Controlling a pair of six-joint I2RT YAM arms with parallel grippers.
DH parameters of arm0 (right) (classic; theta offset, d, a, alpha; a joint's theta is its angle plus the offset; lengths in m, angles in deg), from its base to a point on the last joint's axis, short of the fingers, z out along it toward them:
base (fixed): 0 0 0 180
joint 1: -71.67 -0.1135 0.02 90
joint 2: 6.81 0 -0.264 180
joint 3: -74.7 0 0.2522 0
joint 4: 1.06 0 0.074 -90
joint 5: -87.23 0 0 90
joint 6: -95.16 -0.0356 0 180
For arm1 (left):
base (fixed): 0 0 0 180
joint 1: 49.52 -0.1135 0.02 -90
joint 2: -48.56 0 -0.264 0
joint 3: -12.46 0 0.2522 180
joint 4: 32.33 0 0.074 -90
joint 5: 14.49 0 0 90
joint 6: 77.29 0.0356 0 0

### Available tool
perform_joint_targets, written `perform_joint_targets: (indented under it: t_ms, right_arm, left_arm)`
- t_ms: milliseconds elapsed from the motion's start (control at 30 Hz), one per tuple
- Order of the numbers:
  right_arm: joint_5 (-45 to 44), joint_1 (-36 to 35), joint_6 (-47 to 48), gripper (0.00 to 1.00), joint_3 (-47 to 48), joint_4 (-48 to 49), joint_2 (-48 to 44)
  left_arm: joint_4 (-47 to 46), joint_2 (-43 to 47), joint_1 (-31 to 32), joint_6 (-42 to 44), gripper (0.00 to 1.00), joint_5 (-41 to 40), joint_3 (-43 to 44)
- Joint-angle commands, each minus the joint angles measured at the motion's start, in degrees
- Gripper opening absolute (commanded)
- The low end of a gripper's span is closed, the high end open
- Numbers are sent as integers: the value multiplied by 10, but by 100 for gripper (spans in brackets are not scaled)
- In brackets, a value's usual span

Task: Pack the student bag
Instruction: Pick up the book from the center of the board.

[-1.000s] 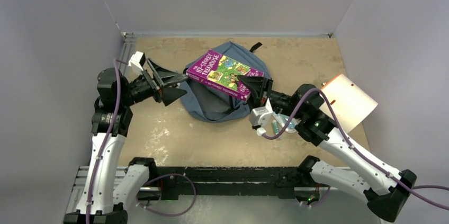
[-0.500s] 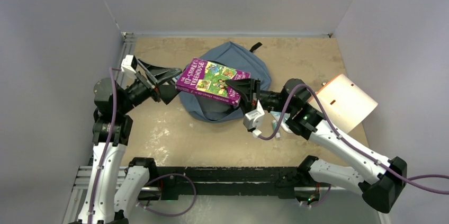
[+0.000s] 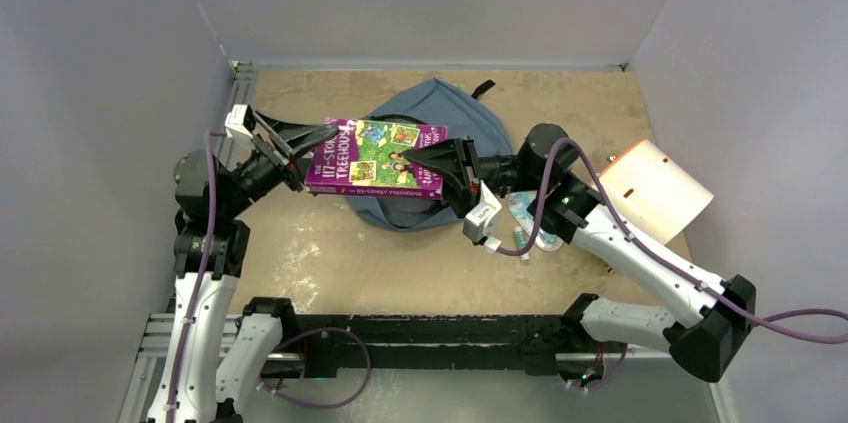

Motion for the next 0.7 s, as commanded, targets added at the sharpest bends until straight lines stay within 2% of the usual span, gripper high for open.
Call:
perform_joint_targets:
  t_ms: [0, 167, 233, 400, 567, 633, 667]
  right_arm:
    - [70, 9, 41, 0, 69, 12, 1]
    - [117, 31, 81, 0, 124, -73, 33]
    - [126, 36, 101, 0, 146, -114, 51]
    - [131, 43, 143, 0, 188, -179, 83]
    - [132, 46, 155, 0, 209, -199, 101]
    - [132, 47, 159, 0, 218, -206, 107]
    - [131, 47, 163, 0, 222, -209, 111]
  left_arm:
    - [-21, 10, 0, -85, 75, -28, 0]
    - [-10, 15, 0, -83, 52, -20, 6]
    - [-11, 18, 0, -86, 47, -16, 2]
    - [-6, 22, 0, -86, 48, -2, -4]
    - [-6, 23, 0, -84, 48, 3, -6]
    - [-5, 24, 0, -84, 44, 5, -7]
    - [-5, 25, 1, -84, 39, 5, -8]
